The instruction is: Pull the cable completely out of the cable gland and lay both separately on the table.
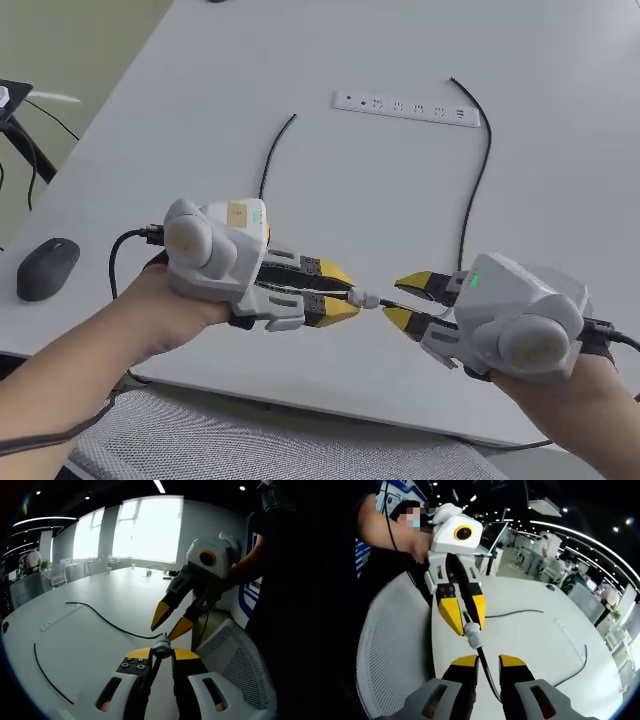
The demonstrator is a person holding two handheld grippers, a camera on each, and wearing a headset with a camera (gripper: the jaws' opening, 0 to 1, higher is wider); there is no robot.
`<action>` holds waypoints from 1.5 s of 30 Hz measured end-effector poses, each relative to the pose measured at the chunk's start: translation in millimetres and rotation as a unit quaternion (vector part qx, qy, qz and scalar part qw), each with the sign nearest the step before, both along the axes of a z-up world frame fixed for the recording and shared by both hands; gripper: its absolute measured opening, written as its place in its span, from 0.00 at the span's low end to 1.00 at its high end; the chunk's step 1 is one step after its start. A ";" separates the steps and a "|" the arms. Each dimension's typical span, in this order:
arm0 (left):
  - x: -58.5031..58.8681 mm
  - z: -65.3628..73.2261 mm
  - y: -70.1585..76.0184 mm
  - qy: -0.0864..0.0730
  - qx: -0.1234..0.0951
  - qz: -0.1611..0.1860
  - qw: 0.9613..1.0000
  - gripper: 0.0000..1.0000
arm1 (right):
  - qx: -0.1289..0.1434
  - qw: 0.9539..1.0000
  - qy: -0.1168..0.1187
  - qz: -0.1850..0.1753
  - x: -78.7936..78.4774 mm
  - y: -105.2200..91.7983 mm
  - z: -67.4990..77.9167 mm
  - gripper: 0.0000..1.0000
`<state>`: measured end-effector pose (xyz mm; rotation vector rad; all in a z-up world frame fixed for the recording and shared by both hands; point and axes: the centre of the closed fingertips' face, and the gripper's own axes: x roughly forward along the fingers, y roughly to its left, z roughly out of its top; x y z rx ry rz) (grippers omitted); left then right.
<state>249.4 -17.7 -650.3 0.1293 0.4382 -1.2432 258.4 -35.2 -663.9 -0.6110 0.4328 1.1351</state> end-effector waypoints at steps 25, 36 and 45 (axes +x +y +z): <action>3.6 -12.0 1.6 -0.002 0.015 0.016 1.000 0.15 | -0.031 0.999 -0.018 -0.004 1.9 -1.7 -13.1 0.00; 5.6 -10.5 0.5 0.003 0.016 0.024 1.000 0.15 | -0.021 0.998 0.002 -0.064 16.4 -23.2 -18.0 0.00; 6.5 -4.5 1.8 0.006 0.015 0.033 0.999 0.15 | -0.002 0.992 0.012 -0.125 24.4 -35.8 -21.5 0.00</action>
